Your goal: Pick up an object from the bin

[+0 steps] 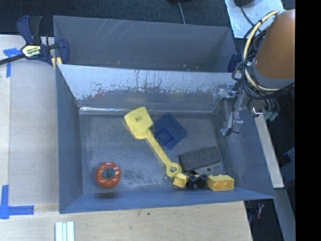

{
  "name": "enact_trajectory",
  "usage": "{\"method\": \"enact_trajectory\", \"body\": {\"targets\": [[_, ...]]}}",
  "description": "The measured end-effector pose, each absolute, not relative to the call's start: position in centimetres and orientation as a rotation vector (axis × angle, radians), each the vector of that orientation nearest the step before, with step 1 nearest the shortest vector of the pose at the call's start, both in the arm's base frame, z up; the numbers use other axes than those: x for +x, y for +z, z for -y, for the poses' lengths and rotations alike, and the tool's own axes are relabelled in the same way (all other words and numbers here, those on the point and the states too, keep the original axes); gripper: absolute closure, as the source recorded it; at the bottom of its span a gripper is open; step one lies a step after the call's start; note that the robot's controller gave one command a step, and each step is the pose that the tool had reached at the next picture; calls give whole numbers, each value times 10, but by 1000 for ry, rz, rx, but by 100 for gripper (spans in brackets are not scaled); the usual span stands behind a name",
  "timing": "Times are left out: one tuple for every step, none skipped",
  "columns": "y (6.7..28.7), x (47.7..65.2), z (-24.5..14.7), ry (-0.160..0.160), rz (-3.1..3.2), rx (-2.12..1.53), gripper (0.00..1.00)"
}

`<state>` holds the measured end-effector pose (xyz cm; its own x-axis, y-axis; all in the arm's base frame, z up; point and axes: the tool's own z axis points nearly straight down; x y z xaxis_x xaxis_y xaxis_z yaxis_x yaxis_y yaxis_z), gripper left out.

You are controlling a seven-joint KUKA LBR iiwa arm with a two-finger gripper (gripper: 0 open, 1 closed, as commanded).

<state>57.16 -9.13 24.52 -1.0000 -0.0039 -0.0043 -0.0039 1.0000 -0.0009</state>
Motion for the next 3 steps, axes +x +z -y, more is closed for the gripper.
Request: {"method": "enact_trajectory", "body": {"targets": [[245, 572, 91, -1, -3137, -6, 0], [203, 611, 82, -3, -3113, -345, 0], [188, 591, 36, -1, -3133, -28, 0]]}}
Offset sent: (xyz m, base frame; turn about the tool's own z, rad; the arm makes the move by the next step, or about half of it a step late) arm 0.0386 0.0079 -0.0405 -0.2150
